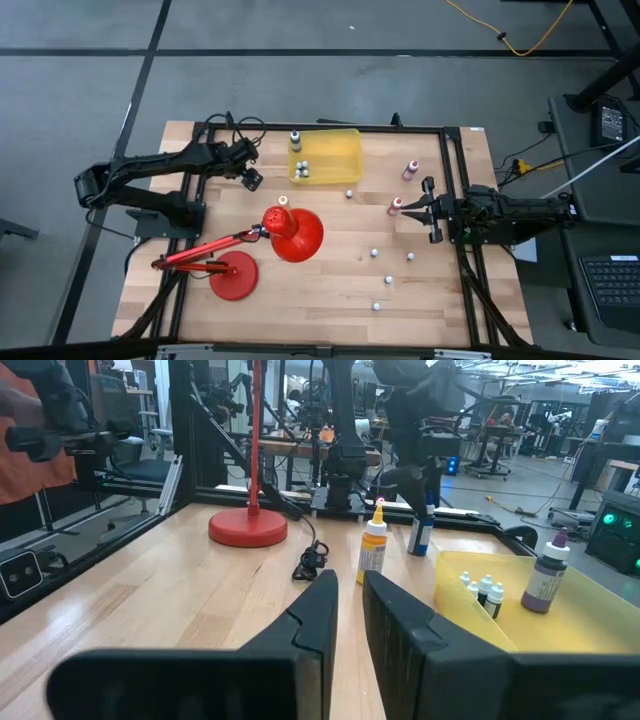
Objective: Pick & Place food coloring
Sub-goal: Put the blue food coloring bottle into the yellow bin
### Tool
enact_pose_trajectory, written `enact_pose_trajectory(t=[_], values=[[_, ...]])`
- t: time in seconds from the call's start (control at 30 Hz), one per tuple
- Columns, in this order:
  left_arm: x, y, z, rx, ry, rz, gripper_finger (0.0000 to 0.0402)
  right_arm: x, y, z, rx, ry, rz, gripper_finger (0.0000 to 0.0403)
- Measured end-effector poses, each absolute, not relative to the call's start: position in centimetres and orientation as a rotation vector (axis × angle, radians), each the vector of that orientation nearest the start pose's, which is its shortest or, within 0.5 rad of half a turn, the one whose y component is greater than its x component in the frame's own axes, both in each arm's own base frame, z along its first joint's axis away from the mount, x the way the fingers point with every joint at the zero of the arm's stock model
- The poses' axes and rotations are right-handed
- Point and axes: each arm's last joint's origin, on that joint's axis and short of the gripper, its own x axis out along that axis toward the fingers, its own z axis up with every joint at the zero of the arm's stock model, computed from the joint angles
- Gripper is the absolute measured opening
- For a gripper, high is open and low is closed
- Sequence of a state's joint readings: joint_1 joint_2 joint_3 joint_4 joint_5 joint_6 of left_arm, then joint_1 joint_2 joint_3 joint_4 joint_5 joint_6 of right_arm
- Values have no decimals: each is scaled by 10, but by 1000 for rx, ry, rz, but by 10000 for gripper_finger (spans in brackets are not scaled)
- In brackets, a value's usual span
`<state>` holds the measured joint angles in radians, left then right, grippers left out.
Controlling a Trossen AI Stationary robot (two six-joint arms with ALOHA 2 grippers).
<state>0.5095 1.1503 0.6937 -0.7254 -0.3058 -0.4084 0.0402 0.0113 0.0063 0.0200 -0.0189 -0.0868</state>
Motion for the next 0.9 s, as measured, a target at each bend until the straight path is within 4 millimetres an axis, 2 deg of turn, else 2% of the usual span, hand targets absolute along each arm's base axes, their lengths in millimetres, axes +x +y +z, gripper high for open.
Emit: enact_pose_trajectory(t=[0.3,0.43,0.7,0.9], values=[[166,103,200,-483,1057,969,162,98,5,167,-87,-18,59,56],[168,104,199,-496,1051,972,126,98,5,167,-87,-18,59,56],[170,105,205,-503,1062,964,121,98,5,167,-87,-18,59,56],[177,115,237,-457,993,990,117,98,5,167,-87,-18,59,56]])
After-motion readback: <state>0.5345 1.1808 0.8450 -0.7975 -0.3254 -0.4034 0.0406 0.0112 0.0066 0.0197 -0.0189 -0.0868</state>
